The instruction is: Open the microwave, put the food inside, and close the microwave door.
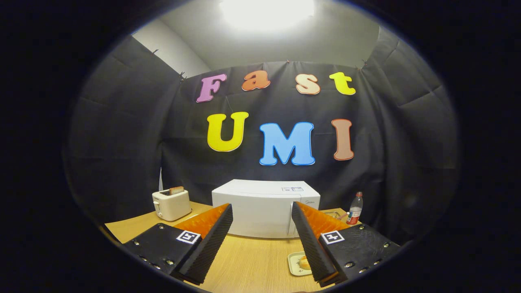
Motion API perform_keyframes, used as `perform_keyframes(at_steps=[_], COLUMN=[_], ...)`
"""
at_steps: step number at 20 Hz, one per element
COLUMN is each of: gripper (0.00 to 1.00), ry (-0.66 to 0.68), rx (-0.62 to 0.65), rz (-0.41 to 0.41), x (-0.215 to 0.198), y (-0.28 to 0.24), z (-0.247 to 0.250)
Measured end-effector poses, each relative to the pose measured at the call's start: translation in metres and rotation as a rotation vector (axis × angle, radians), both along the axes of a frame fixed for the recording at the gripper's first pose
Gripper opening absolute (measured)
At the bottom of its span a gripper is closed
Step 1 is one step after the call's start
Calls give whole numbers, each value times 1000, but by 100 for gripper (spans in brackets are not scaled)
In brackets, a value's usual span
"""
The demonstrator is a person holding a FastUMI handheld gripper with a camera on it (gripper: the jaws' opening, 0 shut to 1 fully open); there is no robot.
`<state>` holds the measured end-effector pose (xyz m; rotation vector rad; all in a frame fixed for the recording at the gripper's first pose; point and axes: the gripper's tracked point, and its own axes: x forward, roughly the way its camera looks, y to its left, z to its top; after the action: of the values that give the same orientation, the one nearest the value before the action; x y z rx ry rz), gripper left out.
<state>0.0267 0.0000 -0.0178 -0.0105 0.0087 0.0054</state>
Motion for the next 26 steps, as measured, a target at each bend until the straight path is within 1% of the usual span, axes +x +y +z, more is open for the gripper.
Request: perform_keyframes(at_steps=[6, 10, 13, 16, 18, 22, 26], gripper=[92, 92, 92, 92, 92, 92, 91], ry=[23, 10, 33, 51, 75, 110, 154], rx=[4, -9, -33, -82, -92, -61, -60], rz=[21, -26, -34, -83, -102, -114, -145], x=[42, 76, 102, 124, 137, 165, 196], y=[-9, -21, -25, -41, -47, -58, -75], z=[-27, -42, -61, -76, -91, -117, -144])
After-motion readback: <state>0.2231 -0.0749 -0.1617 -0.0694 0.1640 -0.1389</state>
